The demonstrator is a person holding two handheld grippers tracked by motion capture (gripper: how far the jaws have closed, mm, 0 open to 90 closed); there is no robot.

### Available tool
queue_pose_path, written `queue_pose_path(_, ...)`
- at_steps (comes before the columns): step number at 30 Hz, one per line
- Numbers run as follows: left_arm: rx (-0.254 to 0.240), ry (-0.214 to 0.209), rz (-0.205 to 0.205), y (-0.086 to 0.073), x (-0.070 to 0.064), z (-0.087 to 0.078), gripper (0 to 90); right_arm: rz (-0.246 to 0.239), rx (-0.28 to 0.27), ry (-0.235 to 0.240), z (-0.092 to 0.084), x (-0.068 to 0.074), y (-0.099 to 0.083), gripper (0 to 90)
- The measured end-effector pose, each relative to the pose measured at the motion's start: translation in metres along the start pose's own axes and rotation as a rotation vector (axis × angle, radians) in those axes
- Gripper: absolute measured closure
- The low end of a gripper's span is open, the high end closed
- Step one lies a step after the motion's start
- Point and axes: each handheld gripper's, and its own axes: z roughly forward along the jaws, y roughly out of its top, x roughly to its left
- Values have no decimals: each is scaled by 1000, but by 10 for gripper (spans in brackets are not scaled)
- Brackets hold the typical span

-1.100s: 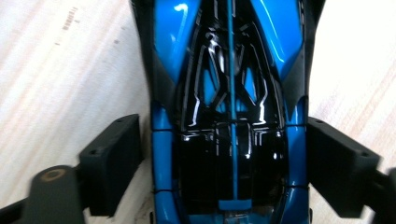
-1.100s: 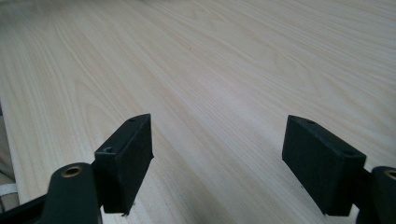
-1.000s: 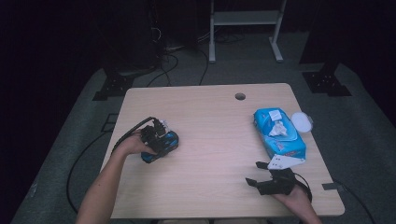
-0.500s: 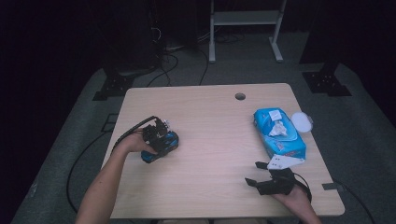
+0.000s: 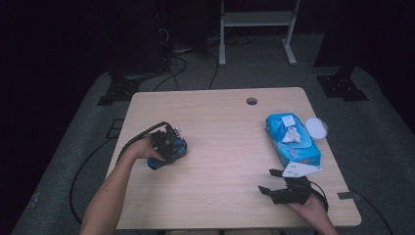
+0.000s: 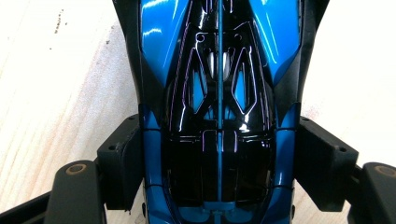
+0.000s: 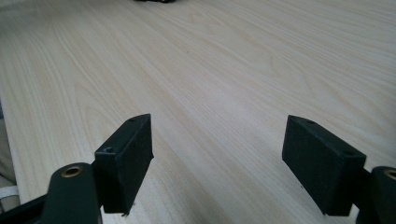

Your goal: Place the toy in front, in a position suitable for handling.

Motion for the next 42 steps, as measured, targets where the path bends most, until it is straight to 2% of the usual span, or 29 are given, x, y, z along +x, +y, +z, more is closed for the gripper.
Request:
queue_pose_path(6,-9,9,-3,-2,0,-5,263,1,2,0,0,0,0,236)
queue_pose_path(12,-22,19,0,-3,-2,-19,263,1,0,3,1,1,1,236)
queue_pose_path(18,-42,42,32,4,-11,-38,263,-1,1,2,2,1,2,236)
queue_pose_path(23,-65,69,96,24,-32,-54,263,-1,-6,-2,0,1,3,236)
queue_pose_path(29,-80,60,220,57,-68,-62,263,-2,-20,-12,-4,-1,4,236)
queue_pose_path(33,-95,38,279,79,-91,-60,263,8,-26,-24,-8,-5,3,236)
queue_pose_path(37,-82,25,334,99,-110,-51,263,19,-37,-36,-13,-8,2,236)
queue_pose_path(42,-97,-8,368,113,-130,-41,263,26,-56,-51,-19,-12,0,236)
